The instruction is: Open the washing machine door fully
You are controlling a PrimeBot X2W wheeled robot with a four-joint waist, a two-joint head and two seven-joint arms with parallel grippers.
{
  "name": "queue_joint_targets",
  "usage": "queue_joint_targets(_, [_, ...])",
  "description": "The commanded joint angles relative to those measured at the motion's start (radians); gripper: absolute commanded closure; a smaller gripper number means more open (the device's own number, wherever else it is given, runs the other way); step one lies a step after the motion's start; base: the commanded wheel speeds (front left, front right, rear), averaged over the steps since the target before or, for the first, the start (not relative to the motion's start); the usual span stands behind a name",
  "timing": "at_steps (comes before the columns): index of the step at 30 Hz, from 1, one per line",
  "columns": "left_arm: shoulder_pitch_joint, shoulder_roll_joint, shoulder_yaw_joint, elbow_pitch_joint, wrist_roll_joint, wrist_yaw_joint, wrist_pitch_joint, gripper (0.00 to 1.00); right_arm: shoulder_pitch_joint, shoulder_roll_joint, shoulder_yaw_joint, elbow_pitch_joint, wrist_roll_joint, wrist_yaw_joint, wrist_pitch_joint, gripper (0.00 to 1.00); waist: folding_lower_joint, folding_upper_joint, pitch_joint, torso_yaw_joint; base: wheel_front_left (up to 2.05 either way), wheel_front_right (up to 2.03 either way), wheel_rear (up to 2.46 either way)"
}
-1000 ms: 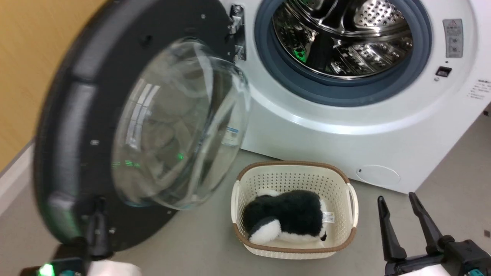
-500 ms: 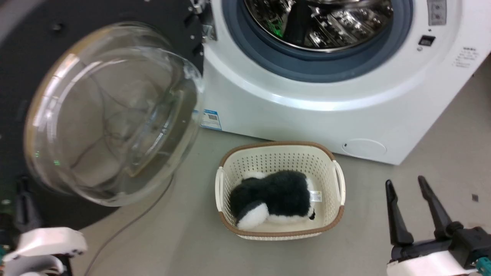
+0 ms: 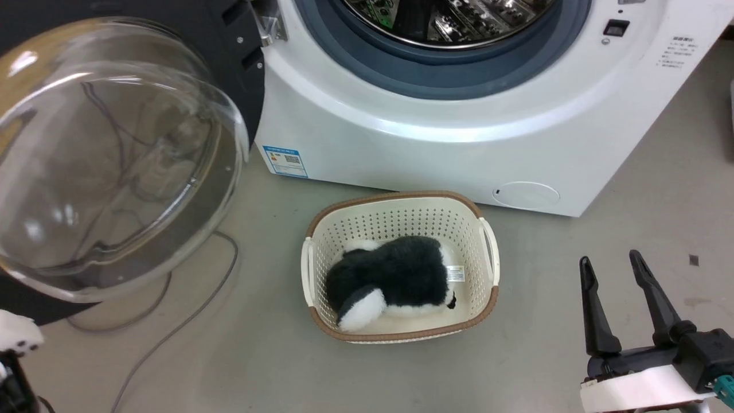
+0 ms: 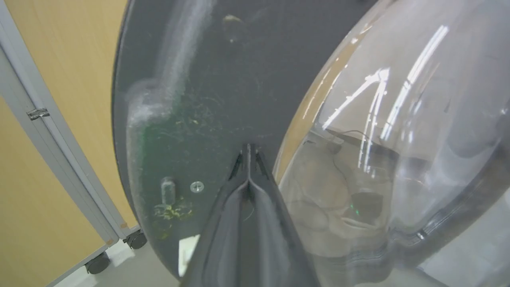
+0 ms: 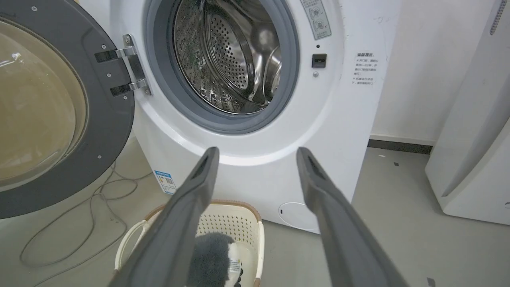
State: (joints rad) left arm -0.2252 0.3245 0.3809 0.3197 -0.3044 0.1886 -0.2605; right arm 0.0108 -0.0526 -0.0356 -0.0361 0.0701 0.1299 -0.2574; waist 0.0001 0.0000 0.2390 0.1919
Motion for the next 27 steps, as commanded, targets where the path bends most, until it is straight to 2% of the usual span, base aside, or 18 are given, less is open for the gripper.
queue_joint_targets(1, [-0.027, 0.014, 0.014, 0.015, -0.003, -0.008, -0.001, 1.0, -0.025, 0.002, -0.002, -0.005, -0.007, 0.001, -0.004, 0.0, -0.0001, 0.0, 0.006, -0.006, 0.0, 0.0, 0.0])
queue_joint_targets(10, [-0.098, 0.052, 0.053, 0.109, 0.01, -0.043, -0.001, 1.0, -0.036, 0.002, -0.009, -0.006, -0.012, 0.001, -0.004, 0.0, -0.0001, 0.0, 0.018, -0.022, 0.0, 0.0, 0.0])
queue_joint_targets(18, [-0.111, 0.058, 0.06, 0.16, 0.041, -0.068, -0.001, 1.0, -0.023, 0.002, -0.013, 0.007, -0.008, 0.001, -0.004, 0.0, -0.0001, 0.0, -0.018, -0.022, 0.0, 0.0, 0.0])
queue_joint_targets(27, [-0.034, 0.011, 0.071, 0.059, 0.081, -0.137, -0.001, 1.0, 0.016, 0.002, -0.039, 0.005, 0.009, 0.001, -0.004, 0.0, -0.0001, 0.0, -0.109, -0.023, 0.0, 0.0, 0.0])
